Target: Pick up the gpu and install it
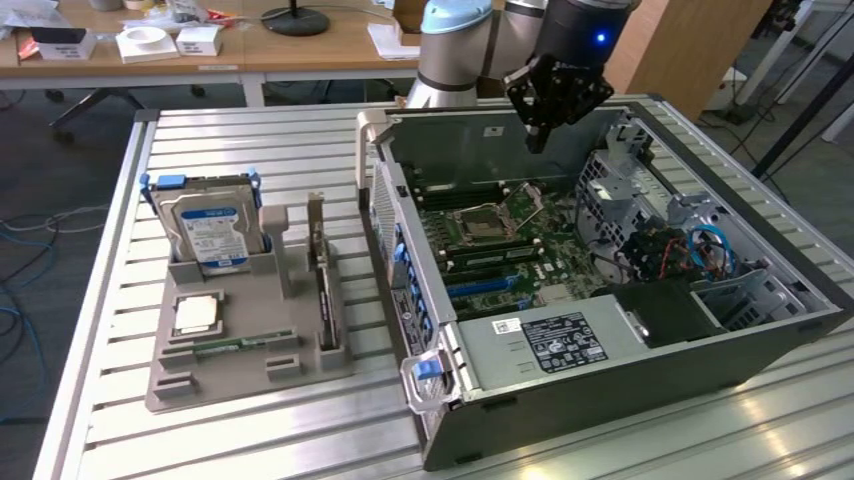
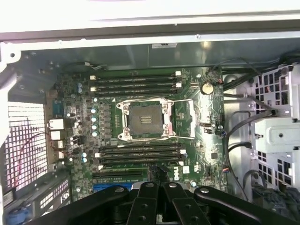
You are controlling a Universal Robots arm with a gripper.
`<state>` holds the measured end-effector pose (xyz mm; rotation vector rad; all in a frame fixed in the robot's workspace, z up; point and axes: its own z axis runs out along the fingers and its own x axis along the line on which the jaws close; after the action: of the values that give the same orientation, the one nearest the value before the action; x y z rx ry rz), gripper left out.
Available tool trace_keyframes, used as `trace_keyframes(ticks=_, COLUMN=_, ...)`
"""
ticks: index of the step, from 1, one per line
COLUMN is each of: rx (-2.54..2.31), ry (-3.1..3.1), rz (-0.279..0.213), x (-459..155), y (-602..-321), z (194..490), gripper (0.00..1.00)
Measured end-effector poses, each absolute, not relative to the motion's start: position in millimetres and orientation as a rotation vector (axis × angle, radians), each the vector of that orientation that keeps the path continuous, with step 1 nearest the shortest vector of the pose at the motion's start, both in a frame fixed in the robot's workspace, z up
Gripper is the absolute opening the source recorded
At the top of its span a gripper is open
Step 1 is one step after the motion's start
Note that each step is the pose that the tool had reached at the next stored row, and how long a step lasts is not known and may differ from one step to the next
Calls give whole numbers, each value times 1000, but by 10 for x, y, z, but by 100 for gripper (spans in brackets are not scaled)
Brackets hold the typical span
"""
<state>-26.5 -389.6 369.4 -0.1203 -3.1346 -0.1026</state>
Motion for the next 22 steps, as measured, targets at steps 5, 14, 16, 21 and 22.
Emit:
trace_keyframes(ticks=5, rx=-120, ry=-3135, rz=-103, x=-265, y=-3895, z=3706, gripper=10)
trace_keyframes(ticks=14, rx=-120, ry=-3134, rz=-103, x=-265, y=-3895, z=3613, gripper=10)
trace_keyframes(ticks=16, rx=-120, ry=-3134, rz=-103, x=-265, y=-3895, z=3577, gripper=10)
trace_keyframes(ticks=21, rx=-120, ry=-3134, rz=-103, x=-265, y=-3896, z=3486, gripper=10)
trace_keyframes(ticks=22, rx=-120, ry=-3134, rz=-103, x=-265, y=-3895, z=3468, gripper=10)
